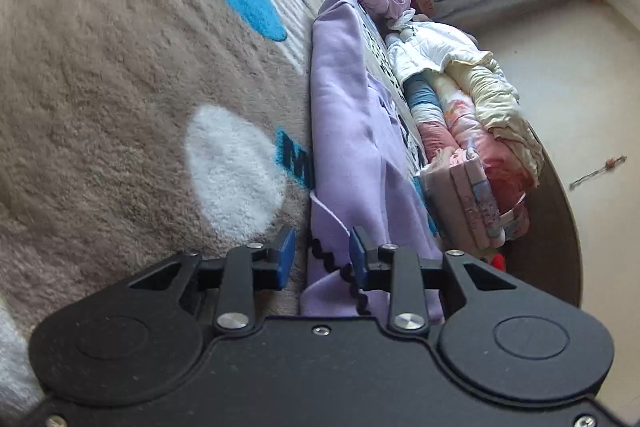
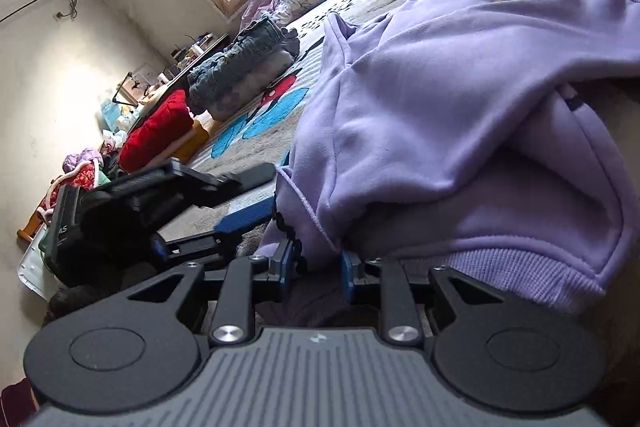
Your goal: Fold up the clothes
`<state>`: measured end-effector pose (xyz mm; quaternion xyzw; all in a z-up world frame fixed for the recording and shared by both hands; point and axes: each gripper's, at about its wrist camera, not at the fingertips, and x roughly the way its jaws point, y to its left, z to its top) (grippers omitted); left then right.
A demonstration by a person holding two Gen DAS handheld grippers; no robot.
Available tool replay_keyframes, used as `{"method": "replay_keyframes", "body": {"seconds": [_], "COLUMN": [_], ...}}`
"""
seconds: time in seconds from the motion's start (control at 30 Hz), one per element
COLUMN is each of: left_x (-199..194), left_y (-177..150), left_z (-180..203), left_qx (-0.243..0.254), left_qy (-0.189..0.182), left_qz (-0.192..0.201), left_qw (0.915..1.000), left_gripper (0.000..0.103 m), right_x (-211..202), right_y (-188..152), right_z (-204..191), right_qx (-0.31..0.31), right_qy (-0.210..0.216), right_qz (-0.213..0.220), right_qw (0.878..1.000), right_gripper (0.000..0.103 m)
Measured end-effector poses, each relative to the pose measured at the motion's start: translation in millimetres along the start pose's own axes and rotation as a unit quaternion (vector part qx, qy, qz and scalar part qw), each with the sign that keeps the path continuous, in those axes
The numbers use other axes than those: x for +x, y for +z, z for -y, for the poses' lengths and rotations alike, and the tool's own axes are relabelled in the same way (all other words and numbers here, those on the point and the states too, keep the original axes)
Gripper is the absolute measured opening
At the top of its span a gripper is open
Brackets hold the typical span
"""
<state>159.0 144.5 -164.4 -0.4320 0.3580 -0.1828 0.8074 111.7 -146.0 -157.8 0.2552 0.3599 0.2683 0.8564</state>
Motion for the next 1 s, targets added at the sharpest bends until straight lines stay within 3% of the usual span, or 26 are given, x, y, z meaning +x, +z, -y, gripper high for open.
{"method": "replay_keyframes", "body": {"seconds": [0.17,0.27,0.4,0.57,0.7,0.77,0.83,0.9,0.97,1.0], "left_x": [-3.9,-5.2,4.9,18.0,26.8,36.6,41.2,41.9,39.3,38.8], "left_y": [2.7,1.1,-0.4,-0.7,10.4,13.3,12.9,11.8,12.1,12.3], "left_z": [3.4,15.8,28.4,41.5,27.1,21.9,21.1,23.0,23.0,22.0], "left_qx": [0.009,0.049,0.093,0.140,0.094,0.077,0.068,0.075,0.078,0.076], "left_qy": [-0.009,-0.011,0.012,0.037,0.022,0.029,0.032,0.046,0.052,0.053], "left_qz": [0.028,0.043,0.046,0.044,0.017,0.005,0.001,0.008,0.020,0.024], "left_qw": [0.9995,0.9978,0.9945,0.9884,0.9952,0.9966,0.9972,0.9961,0.9954,0.9954], "left_gripper": [0.030,0.030,0.030,0.030,0.030,0.030,0.030,0.008,0.007,0.006], "right_x": [-1.1,0.9,3.5,0.0,-1.8,-1.6,3.2,8.3,13.9,14.4], "right_y": [-1.3,-1.4,-1.4,-1.8,-0.8,1.2,3.3,5.1,6.3,6.7], "right_z": [3.0,14.6,30.2,24.3,17.3,10.6,4.2,0.3,-0.8,0.1], "right_qx": [0.006,0.040,0.085,0.069,0.057,0.042,0.029,0.018,0.006,0.004], "right_qy": [0.003,0.018,0.040,0.038,0.035,0.033,0.026,0.024,0.030,0.039], "right_qz": [0.000,-0.007,-0.017,-0.013,-0.005,0.002,0.012,0.016,0.002,-0.008], "right_qw": [1.000,0.999,0.995,0.997,0.998,0.999,0.999,0.999,1.000,0.999], "right_gripper": [0.023,0.021,0.019,0.020,0.027,0.041,0.042,0.043,0.020,0.019]}}
